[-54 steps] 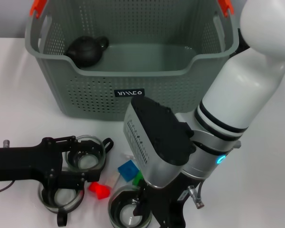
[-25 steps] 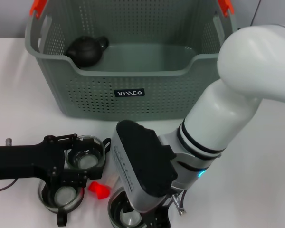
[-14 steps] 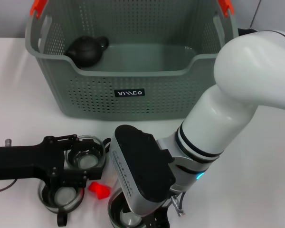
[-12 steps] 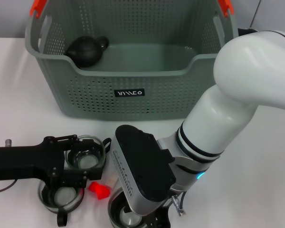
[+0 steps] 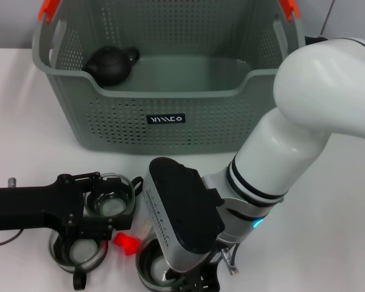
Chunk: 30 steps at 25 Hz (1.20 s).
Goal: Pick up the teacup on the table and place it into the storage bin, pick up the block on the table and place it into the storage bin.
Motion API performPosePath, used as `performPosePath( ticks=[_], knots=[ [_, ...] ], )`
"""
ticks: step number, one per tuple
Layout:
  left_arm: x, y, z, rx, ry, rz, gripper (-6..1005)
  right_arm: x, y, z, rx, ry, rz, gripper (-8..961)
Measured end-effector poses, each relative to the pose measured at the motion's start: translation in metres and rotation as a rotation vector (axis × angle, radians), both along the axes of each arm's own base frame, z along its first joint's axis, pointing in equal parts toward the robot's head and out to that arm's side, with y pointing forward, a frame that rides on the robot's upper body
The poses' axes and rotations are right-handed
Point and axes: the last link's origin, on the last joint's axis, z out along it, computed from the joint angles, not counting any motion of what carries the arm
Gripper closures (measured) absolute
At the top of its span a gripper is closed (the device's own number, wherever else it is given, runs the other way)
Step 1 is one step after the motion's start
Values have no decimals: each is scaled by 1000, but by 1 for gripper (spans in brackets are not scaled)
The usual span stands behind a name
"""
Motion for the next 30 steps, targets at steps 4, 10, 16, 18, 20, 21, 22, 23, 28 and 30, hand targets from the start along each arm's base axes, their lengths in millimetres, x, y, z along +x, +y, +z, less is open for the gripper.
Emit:
performPosePath(
  ticks=[4,10,16,18,20,21,22,23,28,30],
  knots=[
    [0,1,0,3,3,1,124,0,1,1,4,-4,-8,554],
    [-1,2,0,7,7,4,125,-1,1,2,1,-13,-10,840],
    [-1,2,0,8,8,4,125,-1,3,3,-3,-26,-17,888],
    [-1,2,0,8,8,4,125,-1,3,3,-4,-29,-19,895],
    [-1,2,0,8,8,4,125,-1,3,4,-5,-29,-23,895],
    [-1,2,0,8,9,4,125,-1,3,4,-4,-30,-26,896],
    [-1,2,0,8,9,4,125,-1,3,4,-4,-31,-29,896],
    [-1,2,0,8,9,4,125,-1,3,5,-3,-32,-32,896],
    [-1,3,1,8,10,2,125,-3,6,9,2,-28,-60,896],
    [-1,3,1,9,11,2,125,-7,9,14,2,-17,-79,896]
  ],
)
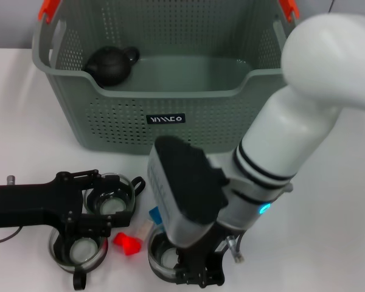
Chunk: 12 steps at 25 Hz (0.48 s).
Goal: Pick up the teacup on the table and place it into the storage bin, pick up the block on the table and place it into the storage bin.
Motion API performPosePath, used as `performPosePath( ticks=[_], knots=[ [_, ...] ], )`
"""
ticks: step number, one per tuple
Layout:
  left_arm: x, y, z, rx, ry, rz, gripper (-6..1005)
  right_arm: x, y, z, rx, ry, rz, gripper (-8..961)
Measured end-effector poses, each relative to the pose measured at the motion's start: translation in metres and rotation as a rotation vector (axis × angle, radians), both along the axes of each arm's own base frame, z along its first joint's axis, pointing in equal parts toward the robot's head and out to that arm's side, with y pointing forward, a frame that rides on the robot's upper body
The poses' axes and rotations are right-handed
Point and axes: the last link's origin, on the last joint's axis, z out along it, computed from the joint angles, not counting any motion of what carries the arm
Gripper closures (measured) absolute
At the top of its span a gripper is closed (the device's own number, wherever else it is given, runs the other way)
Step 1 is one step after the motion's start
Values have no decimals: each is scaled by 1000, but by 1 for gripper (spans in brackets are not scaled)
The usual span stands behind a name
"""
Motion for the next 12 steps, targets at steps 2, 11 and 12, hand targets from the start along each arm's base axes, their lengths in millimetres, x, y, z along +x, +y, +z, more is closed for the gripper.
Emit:
performPosePath(
  ticks=[2,11,12],
  knots=[
    [0,0,0,1,0,0,125,-5,4,8,-3,19,-26,896],
    [0,0,2,5,-4,2,125,-18,22,51,-9,89,-158,895],
    [0,0,2,5,-3,2,125,-19,25,57,-2,95,-170,895]
  ],
)
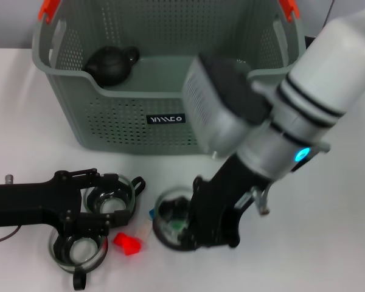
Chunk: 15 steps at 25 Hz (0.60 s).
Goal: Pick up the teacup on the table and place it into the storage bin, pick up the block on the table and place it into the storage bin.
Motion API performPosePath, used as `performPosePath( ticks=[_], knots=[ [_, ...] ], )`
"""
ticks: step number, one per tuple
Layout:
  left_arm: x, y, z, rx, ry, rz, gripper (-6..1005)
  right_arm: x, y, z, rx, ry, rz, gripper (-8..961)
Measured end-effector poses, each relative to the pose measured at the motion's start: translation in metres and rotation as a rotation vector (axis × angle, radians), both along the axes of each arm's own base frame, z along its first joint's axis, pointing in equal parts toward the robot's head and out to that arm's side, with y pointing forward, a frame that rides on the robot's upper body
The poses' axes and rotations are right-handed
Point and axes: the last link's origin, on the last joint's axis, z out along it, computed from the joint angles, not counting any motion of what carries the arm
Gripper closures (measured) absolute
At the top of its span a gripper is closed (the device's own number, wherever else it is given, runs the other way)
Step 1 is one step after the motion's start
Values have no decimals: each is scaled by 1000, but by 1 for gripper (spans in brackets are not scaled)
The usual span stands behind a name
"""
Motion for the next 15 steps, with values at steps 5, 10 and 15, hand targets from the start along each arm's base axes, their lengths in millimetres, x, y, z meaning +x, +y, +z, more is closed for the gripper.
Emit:
performPosePath(
  ticks=[5,10,15],
  knots=[
    [0,0,0,-2,-2,-2,124,-5,14,27,58,27,-44,895],
    [1,0,0,-3,-2,-6,124,-17,27,50,127,88,-55,896],
    [1,1,0,-1,2,-4,124,-41,45,73,241,205,-38,896]
  ],
)
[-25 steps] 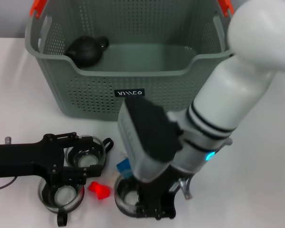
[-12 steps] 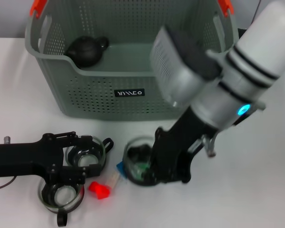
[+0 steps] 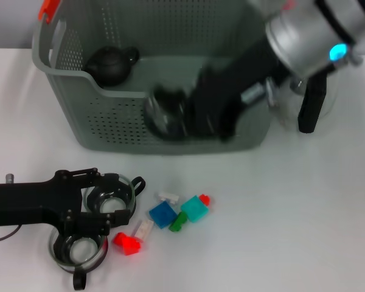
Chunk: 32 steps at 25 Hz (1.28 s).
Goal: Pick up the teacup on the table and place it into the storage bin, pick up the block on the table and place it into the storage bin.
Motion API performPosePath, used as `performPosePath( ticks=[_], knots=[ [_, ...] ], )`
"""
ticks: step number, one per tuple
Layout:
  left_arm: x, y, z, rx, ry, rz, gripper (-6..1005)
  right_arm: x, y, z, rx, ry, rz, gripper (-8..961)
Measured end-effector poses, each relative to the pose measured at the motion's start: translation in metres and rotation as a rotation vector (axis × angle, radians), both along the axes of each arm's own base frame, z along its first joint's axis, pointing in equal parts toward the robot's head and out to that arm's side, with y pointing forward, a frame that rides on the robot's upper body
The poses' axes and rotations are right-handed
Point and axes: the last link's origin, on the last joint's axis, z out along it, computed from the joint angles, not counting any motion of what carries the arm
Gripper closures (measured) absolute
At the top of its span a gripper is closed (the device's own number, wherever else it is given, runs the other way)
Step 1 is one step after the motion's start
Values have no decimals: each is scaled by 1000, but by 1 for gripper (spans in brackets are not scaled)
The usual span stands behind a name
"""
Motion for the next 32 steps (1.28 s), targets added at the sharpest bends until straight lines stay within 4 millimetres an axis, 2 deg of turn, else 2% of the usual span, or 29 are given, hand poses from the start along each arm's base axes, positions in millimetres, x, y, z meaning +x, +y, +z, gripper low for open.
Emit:
performPosePath(
  ticks=[5,8,14,18,24,30,32],
  knots=[
    [0,0,-1,-3,-3,-1,124,-23,24,18,172,111,9,895],
    [1,-1,-2,-5,-4,-2,124,-27,46,27,296,157,-43,895],
    [1,-1,-2,-6,-5,-2,124,-14,91,26,517,155,-255,896],
    [1,0,-3,-3,-3,0,124,9,121,14,630,55,-400,896],
    [2,0,-4,3,-3,-10,124,26,130,-7,673,-39,-420,896],
    [2,0,-4,4,-3,-12,125,37,129,-31,690,-109,-388,895],
    [2,1,-4,5,-3,-12,125,39,128,-33,692,-113,-386,895]
  ],
)
